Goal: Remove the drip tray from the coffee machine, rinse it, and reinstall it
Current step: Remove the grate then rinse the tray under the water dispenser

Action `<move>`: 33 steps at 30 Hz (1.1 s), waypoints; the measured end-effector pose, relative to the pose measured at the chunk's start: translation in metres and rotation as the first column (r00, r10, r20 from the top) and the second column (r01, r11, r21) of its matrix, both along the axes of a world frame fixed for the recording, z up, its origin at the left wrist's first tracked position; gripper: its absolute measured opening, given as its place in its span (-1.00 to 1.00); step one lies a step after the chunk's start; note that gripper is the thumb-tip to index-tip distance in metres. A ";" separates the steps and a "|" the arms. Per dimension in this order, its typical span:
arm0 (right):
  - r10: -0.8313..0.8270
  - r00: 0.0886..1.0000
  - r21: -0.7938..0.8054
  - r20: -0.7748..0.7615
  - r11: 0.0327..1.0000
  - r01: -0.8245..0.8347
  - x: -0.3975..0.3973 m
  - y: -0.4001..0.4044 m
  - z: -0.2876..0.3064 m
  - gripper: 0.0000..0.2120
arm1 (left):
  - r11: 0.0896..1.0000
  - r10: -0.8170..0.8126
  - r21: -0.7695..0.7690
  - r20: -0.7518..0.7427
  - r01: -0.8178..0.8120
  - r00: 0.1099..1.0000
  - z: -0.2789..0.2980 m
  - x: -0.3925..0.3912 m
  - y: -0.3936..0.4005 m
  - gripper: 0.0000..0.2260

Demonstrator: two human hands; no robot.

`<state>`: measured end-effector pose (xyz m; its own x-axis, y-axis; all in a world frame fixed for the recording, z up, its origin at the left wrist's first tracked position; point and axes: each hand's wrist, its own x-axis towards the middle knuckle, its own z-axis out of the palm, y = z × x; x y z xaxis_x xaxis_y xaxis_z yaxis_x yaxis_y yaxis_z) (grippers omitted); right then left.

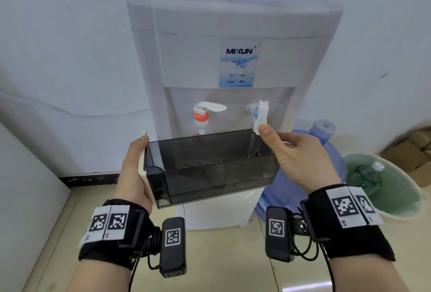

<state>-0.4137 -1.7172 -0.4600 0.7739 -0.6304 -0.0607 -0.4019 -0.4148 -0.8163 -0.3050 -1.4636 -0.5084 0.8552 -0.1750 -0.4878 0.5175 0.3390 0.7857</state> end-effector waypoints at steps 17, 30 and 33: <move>-0.130 0.990 -0.114 0.057 0.984 0.136 0.029 0.004 0.008 -0.18 | 0.998 0.063 0.023 0.091 -0.065 0.994 0.026 0.022 -0.003 -0.50; -0.092 0.991 -0.128 0.096 0.986 0.104 0.028 0.013 0.002 -0.14 | 0.991 0.099 0.072 0.207 -0.116 0.973 0.007 0.016 0.006 -0.68; -0.084 0.993 -0.134 0.082 0.986 0.095 0.027 0.015 -0.001 -0.11 | 0.990 0.108 0.062 0.219 -0.124 0.970 0.006 0.015 0.007 -0.66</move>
<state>-0.3870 -1.7024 -0.4605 0.7130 -0.6955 0.0885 -0.3812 -0.4905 -0.7836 -0.2903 -1.4568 -0.5022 0.9536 -0.0390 -0.2986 0.2948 0.3232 0.8992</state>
